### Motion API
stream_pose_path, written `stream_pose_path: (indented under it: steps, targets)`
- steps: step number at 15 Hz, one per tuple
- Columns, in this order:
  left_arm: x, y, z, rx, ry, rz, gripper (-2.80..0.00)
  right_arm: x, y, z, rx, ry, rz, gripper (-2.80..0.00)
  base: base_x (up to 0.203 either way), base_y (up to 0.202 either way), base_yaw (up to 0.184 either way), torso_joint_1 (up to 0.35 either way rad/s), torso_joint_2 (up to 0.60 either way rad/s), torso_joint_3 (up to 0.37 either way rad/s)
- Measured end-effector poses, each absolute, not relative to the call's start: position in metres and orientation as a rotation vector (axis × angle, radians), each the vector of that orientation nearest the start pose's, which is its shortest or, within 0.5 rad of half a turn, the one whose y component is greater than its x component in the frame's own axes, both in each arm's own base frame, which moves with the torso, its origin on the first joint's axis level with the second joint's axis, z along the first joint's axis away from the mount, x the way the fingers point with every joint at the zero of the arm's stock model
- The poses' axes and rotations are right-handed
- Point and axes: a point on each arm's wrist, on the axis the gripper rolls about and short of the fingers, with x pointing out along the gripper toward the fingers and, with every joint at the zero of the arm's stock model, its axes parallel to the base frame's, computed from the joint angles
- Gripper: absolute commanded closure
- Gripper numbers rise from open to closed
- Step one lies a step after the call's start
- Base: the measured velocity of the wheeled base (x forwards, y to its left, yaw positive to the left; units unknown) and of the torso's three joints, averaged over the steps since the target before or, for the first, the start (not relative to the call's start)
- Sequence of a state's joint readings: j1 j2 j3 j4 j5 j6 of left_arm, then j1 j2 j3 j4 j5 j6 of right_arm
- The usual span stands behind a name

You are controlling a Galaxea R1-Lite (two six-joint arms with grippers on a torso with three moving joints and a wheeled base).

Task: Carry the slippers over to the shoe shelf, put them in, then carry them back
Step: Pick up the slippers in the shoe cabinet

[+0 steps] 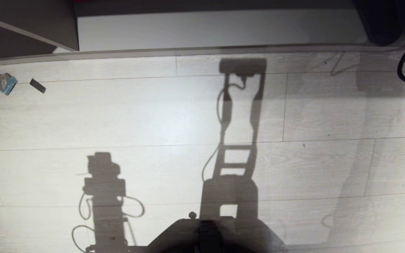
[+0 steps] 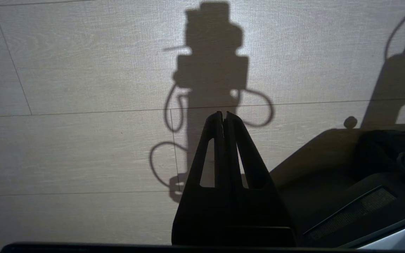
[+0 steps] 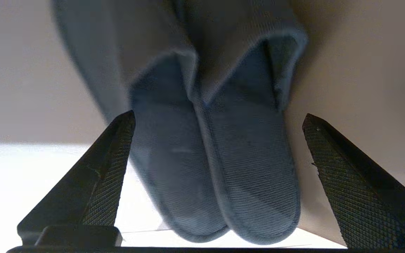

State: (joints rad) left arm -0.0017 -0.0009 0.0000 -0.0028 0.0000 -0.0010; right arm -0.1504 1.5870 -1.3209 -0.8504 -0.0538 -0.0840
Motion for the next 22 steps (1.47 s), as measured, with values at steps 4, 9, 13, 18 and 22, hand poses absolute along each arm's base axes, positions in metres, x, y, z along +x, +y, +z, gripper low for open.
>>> stream_pose_path:
  steps: [4,9,13,18,22]
  targets:
    - [-0.023,0.000,0.076,0.000,-0.004,-0.002,0.00,0.292,-0.047,0.382,-0.102,-0.591,-0.224,-2.80,0.000,0.000,0.000,0.000,0.00,0.000]
    - [-0.023,0.000,0.076,-0.001,-0.004,-0.002,0.00,0.316,-0.049,0.390,-0.084,-0.674,-0.184,-2.80,0.000,0.000,0.000,0.000,0.00,0.000]
    - [-0.023,0.000,0.076,-0.001,-0.003,-0.002,0.00,0.339,-0.050,0.400,-0.078,-0.741,-0.160,-2.80,0.000,0.000,0.000,0.000,0.00,0.000]
    - [-0.023,0.000,0.076,-0.002,-0.004,-0.001,0.00,0.375,-0.040,0.391,-0.040,-0.753,-0.111,-2.80,0.000,0.000,0.000,0.000,0.00,0.000]
    - [-0.023,0.000,0.076,-0.004,-0.004,-0.002,0.00,0.392,-0.038,0.386,-0.046,-0.783,-0.084,0.00,0.000,0.000,0.000,0.000,0.00,0.000]
